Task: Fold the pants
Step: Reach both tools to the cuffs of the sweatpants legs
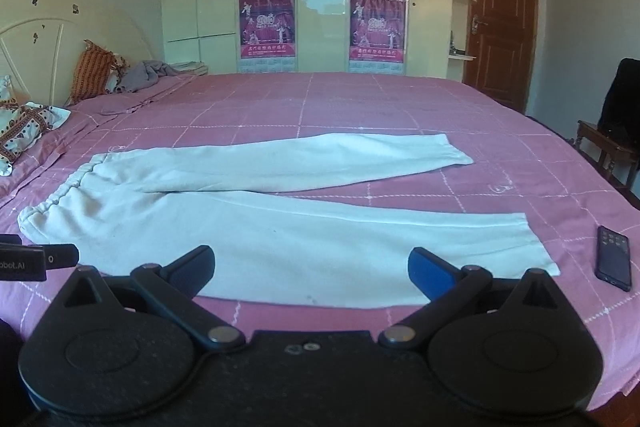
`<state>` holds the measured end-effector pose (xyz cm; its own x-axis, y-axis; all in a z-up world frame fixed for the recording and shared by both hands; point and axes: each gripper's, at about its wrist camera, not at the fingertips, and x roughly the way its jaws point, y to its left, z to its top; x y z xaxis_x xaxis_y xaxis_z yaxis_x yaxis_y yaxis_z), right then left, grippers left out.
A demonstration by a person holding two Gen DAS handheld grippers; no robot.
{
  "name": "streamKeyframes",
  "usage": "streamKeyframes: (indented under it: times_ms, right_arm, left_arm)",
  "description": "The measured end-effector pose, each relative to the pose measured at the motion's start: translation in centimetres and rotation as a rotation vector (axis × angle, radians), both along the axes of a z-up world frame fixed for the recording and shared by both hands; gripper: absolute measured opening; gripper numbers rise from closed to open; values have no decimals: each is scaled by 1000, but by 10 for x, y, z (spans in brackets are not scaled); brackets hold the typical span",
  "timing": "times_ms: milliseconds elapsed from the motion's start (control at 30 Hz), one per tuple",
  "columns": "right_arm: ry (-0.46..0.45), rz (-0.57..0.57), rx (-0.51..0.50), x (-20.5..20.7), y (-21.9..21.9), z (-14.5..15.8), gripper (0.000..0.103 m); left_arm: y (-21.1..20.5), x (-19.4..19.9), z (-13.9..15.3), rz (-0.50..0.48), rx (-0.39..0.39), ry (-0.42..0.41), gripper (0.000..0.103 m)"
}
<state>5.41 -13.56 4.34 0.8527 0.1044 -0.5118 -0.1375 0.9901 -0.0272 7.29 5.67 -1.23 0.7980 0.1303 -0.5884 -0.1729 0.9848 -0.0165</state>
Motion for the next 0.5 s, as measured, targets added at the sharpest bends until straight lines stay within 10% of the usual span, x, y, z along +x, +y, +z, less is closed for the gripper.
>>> streamKeyframes:
  times_ms: [200, 400, 433, 500]
  right_arm:
    - [26, 205, 25, 104, 28, 10, 101]
    - [69, 355, -8, 237, 73, -3, 64]
    - [84, 371, -4, 258, 78, -8, 58]
    - [111, 410, -19, 303, 89, -23, 54]
  left_arm:
    - [87, 108, 5, -51, -45, 15, 103]
    - [209, 237, -16, 20, 31, 46, 103]
    - [229, 255, -23, 44, 37, 58, 96]
    - [261, 288, -40, 49, 14, 102, 51]
